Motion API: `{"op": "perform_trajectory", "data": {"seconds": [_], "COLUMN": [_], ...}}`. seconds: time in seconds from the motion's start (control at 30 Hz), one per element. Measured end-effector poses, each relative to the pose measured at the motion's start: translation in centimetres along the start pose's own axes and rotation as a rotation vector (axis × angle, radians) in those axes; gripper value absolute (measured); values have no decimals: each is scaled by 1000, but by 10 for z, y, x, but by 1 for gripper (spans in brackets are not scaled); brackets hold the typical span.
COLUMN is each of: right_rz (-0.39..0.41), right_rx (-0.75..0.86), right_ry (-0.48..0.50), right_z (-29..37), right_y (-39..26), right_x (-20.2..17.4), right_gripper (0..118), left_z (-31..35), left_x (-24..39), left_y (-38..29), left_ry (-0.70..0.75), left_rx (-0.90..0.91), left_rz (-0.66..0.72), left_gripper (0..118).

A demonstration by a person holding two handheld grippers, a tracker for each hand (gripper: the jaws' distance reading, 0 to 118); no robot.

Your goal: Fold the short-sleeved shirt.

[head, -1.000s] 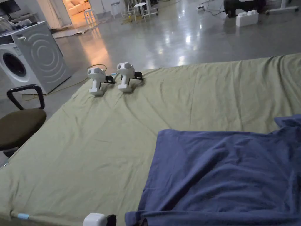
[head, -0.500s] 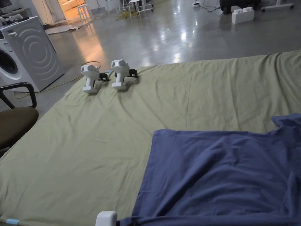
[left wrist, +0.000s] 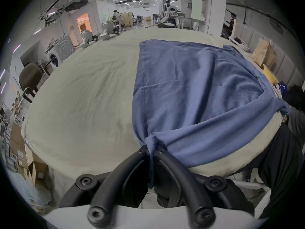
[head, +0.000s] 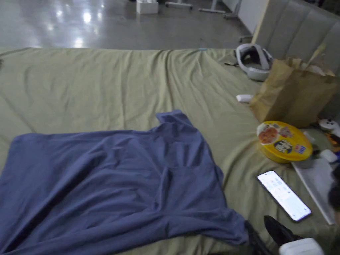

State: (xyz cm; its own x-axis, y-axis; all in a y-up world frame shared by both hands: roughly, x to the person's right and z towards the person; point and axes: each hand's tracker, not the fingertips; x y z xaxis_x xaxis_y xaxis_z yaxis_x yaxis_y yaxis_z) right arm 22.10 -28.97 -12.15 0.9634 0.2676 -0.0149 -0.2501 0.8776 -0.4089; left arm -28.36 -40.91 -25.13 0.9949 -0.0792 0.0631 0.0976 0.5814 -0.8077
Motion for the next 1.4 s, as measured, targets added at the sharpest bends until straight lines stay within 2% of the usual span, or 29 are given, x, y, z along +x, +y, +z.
{"op": "perform_trajectory", "data": {"seconds": [0.03, 0.07, 0.13, 0.23, 0.27, 0.33, 0.4, 0.5, 0.57, 0.6, 0.63, 0.67, 0.7, 0.73, 0.77, 0.9, 1.03, 1.13, 1.2, 1.4], "right_rz": [-2, -5, -50, -214, -241, -246, -279, -358, -403, -379, -347, -330, -299, -251, -248, -320, -361, -372, -356, -398], "right_rx": [-40, -53, -64, -208, -235, -299, -327, -376, -382, -379, -378, -363, -359, -373, -387, -354, -305, -197, -176, -171], "right_ry": [19, 7, 16, 70, 81, 89, 105, 146, 214, 194, 197, 257, 221, 196, 222, 209, 219, 219, 210, 185], "right_z": [-5, -9, -21, -61, -74, -99, -117, -138, -144, -142, -141, -141, -140, -141, -142, -139, -132, -135, -155, -250], "right_y": [-2, -7, -20, -42, -49, -59, -67, -76, -78, -74, -71, -67, -63, -59, -56, -49, -32, 6, 32, 90], "right_x": [0, 0, 5, 20, 22, 27, 30, 36, 36, 33, 29, 26, 21, 16, 15, 20, 33, 43, 47, 43], "right_gripper": [89, 104, 106, 106, 106, 106, 98, 50, 42, 40, 33, 18, 13, 10, 10, 9, 9, 9, 9, 9], "left_z": [0, 0, 14, 21, 22, 26, 24, 22, 24, 24, 21, 21, 21, 21, 21, 23, 60, 82, 76, 19], "left_x": [1, 0, 16, 21, 23, 31, 25, 23, 23, 24, 20, 19, 19, 19, 18, 14, 11, 6, -5, -44], "left_y": [-1, -2, 5, 12, 14, 14, 18, 18, 20, 21, 20, 20, 21, 21, 21, 15, 17, 49, 79, 176], "left_ry": [0, 3, 6, 3, 3, -11, -7, -3, 2, 3, 4, 5, 5, 5, 3, -6, -61, -72, -95, -89], "left_rx": [-4, -5, -4, -10, -13, -19, -21, -19, -18, -18, -19, -21, -22, -22, -22, 9, 164, 255, 297, 280], "left_rz": [5, 6, 20, 34, 35, 38, 37, 45, 45, 47, 48, 48, 48, 48, 48, 54, 64, 46, 89, 209], "left_gripper": [8, 8, 8, 8, 8, 8, 8, 8, 8, 8, 8, 8, 8, 8, 8, 8, 7, 7, 7, 7]}}
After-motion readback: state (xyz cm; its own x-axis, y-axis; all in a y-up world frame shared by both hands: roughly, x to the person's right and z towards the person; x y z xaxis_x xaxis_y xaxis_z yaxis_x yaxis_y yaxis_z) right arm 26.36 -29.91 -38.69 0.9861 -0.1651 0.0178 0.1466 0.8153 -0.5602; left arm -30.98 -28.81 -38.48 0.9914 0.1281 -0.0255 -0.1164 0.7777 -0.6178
